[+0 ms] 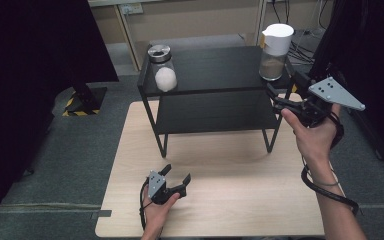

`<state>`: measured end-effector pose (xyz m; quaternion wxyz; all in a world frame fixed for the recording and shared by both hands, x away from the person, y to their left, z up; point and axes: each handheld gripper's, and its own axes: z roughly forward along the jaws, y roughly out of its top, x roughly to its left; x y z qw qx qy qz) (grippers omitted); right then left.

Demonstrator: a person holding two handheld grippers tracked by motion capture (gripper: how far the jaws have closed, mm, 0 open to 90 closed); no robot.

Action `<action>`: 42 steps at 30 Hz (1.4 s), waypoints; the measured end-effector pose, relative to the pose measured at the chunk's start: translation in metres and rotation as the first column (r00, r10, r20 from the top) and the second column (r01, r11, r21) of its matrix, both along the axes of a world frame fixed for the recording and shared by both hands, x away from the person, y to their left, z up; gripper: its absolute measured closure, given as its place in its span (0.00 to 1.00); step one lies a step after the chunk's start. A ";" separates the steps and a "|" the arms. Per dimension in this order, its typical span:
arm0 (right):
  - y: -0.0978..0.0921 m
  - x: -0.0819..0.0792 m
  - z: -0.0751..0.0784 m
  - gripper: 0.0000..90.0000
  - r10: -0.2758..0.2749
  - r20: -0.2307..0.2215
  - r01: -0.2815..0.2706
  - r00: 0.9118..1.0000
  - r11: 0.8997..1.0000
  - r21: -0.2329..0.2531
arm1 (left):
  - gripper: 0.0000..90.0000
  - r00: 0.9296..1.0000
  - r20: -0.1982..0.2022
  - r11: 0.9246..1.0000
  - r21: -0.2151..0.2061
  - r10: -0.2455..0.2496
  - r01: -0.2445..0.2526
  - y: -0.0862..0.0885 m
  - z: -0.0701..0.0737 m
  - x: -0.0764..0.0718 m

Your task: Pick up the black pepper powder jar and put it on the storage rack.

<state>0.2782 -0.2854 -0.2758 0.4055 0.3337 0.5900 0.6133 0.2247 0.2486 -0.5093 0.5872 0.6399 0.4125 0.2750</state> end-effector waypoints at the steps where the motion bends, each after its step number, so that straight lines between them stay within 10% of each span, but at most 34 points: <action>1: 0.000 0.000 -0.001 0.14 0.001 0.000 -0.001 1.000 1.000 -0.001 | 0.15 1.000 0.000 1.000 0.000 0.000 0.000 0.000 0.000 0.000; 42: -0.006 -0.007 -0.043 0.14 0.026 -0.068 -0.027 0.997 1.000 -0.007 | 0.15 1.000 0.003 1.000 -0.005 0.000 0.000 0.000 -0.001 0.000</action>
